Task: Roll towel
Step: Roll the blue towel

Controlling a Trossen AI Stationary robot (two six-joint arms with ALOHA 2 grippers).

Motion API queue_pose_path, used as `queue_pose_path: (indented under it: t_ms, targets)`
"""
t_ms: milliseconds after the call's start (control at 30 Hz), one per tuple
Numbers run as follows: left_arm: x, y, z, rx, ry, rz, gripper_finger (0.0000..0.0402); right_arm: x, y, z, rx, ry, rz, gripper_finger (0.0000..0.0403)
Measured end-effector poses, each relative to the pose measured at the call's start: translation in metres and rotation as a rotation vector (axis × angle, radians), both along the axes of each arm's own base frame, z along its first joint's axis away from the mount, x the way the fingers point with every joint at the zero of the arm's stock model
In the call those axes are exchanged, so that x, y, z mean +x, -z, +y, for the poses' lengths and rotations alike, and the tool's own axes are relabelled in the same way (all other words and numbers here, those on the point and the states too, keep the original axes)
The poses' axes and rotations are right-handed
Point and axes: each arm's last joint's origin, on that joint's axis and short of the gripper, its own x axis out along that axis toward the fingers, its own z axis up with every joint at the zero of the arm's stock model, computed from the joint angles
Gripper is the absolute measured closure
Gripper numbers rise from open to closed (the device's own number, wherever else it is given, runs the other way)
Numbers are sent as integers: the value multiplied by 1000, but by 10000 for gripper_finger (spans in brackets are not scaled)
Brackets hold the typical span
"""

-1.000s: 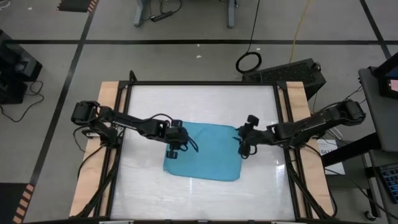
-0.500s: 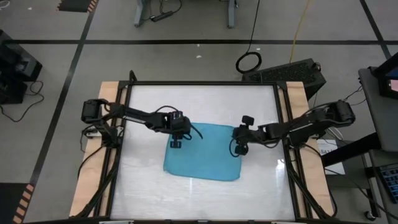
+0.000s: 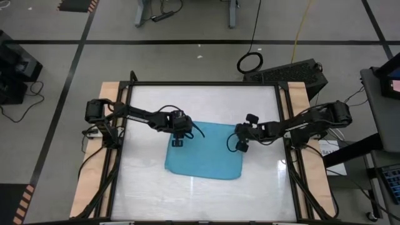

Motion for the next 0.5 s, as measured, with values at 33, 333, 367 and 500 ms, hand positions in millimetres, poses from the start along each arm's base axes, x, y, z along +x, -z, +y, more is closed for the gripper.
queue_pose_path:
  t_ms: [33,333,367,500]
  targets:
    - [0,0,0,0,0,0,272,-2,-2,0,3,-5,1,309]
    - [-1,1,0,-9,-23,-1,272,-8,-42,11,-5,-109,-206,276]
    - [-1,1,0,-9,-24,-1,272,-8,-45,14,-4,-121,-229,264]
    - [0,1,0,-7,-25,-9,272,-3,-48,25,57,-219,-287,217]
